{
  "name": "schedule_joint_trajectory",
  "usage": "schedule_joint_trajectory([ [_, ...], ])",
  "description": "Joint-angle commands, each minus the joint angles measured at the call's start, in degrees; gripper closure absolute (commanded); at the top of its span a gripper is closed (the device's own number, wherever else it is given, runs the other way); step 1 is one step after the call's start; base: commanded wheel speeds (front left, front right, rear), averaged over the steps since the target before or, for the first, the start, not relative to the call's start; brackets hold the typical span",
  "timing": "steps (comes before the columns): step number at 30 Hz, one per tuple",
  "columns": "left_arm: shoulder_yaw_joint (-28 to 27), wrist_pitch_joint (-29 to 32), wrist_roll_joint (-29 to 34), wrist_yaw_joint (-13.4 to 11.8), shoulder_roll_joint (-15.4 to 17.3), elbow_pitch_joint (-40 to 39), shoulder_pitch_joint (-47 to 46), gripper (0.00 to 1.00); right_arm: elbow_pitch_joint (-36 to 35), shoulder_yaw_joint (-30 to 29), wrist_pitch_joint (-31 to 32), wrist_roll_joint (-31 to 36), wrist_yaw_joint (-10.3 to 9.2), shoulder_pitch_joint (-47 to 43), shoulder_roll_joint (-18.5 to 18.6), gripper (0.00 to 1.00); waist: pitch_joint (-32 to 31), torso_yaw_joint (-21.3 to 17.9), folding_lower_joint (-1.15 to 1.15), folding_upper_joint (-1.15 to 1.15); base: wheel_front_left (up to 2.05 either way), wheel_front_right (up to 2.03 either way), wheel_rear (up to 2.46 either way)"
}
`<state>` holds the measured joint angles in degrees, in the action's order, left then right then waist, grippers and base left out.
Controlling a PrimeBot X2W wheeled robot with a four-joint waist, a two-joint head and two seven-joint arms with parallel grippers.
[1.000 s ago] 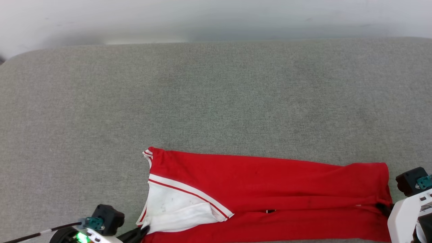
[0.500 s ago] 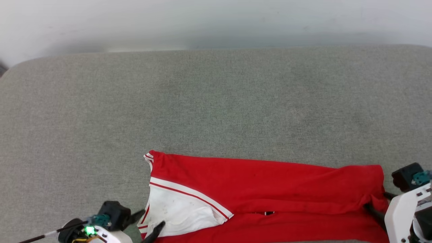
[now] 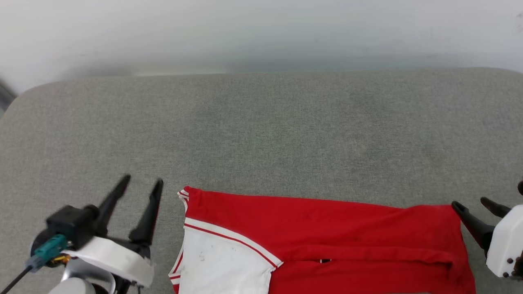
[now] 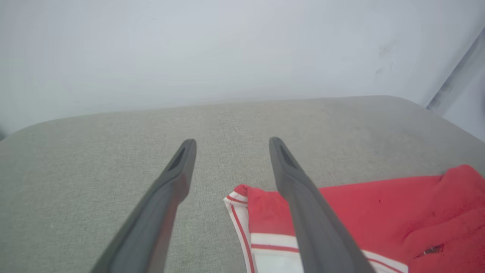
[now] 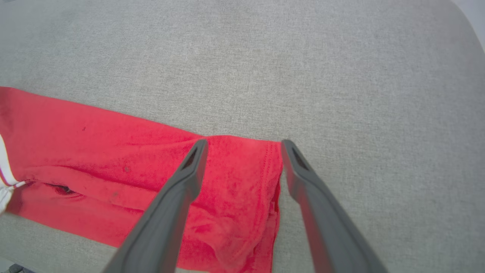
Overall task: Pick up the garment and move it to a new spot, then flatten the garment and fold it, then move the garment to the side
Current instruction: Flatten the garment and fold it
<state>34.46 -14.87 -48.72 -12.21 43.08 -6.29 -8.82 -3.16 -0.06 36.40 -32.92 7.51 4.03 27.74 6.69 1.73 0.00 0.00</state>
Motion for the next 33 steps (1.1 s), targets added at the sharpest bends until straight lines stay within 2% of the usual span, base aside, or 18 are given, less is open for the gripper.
schedule_joint_trajectory([
  [1, -5.6, -0.4, 3.5, -0.7, -3.3, -1.9, 2.0, 0.0, -0.6, -2.8, 0.4, 1.2, -0.04, -1.5, -2.5, 0.0, 0.2, 0.2, 0.0, 0.0, 0.0, 0.0, 0.0],
  [2, -5.6, -0.4, 3.5, -0.7, -3.3, -1.9, 2.0, 0.0, -0.6, -2.8, 0.4, 1.2, -0.04, -1.5, -2.5, 0.0, 0.2, 0.2, 0.0, 0.0, 0.0, 0.0, 0.0],
  [5, -13.7, -0.3, 8.8, 0.3, -8.6, -4.1, 5.8, 0.0, -0.6, -6.3, 0.8, 3.3, -0.04, -3.2, -6.1, 0.0, 0.5, 0.5, 0.0, 0.0, 0.0, 0.0, 0.0],
  [8, -20.1, -0.3, 14.2, 2.5, -13.4, -5.4, 9.2, 0.0, 0.4, -9.3, 1.3, 4.7, -0.04, -4.6, -9.9, 0.0, 0.9, 0.7, 0.0, 0.0, 0.0, 0.0, 0.0],
  [14, -28.7, -0.3, 24.0, 9.0, -20.9, -6.9, 13.0, 0.0, 3.2, -14.0, 0.9, 6.4, -0.04, -5.3, -15.8, 0.0, 2.2, 1.2, 0.0, 0.0, 0.0, 0.0, 0.0],
  [15, -31.0, -0.3, 27.4, 12.3, -24.0, -6.6, 13.4, 0.0, 5.2, -15.4, 0.6, 7.6, -0.04, -5.0, -17.7, 0.0, 3.1, 1.7, 0.0, 0.0, 0.0, 0.0, 0.0],
  [21, -33.7, -0.3, 31.4, 17.2, -28.5, -5.1, 11.6, 0.0, 9.8, -17.7, 0.0, 9.9, -0.04, -4.5, -20.2, 0.0, 4.8, 2.8, 0.0, 0.0, 0.0, 0.0, 0.0],
  [28, -34.7, -0.3, 33.5, 19.2, -30.9, -3.6, 10.6, 0.0, 15.5, -16.7, -0.7, 11.5, -0.05, -5.0, -21.8, 0.0, 5.6, 3.7, 0.0, 0.0, 0.0, 0.0, 0.0],
  [29, -34.9, -0.3, 34.0, 19.6, -31.7, -2.9, 10.3, 0.0, 19.1, -14.0, -1.2, 10.8, -0.03, -5.5, -23.2, 0.0, 5.5, 3.9, 0.0, 0.0, 0.0, 0.0, 0.0],
  [30, -35.0, -0.3, 34.0, 19.6, -31.8, -2.7, 10.3, 0.0, 19.4, -13.3, -1.3, 10.5, 0.06, -5.5, -23.5, 0.53, 5.4, 3.9, 0.0, 0.0, 0.0, 0.0, 0.0],
  [31, -35.0, -0.3, 34.1, 19.6, -31.8, -2.6, 10.3, 0.0, 19.6, -12.6, -1.7, 10.0, 0.09, -5.5, -23.7, 0.95, 5.2, 3.9, 0.0, 0.0, 0.0, 0.0, 0.0],
  [32, -35.1, -0.3, 34.1, 19.7, -31.8, -2.5, 10.3, 0.0, 19.6, -12.0, -2.0, 9.7, 0.18, -5.4, -23.8, 1.0, 5.1, 3.8, 0.0, 0.0, 0.0, 0.0, 0.0],
  [33, -35.0, -0.3, 34.1, 19.7, -31.7, -2.5, 10.4, 0.0, 19.6, -11.3, -2.4, 9.4, 0.27, -5.4, -23.9, 1.0, 4.9, 3.7, 0.0, 0.0, 0.0, 0.0, 0.0],
])
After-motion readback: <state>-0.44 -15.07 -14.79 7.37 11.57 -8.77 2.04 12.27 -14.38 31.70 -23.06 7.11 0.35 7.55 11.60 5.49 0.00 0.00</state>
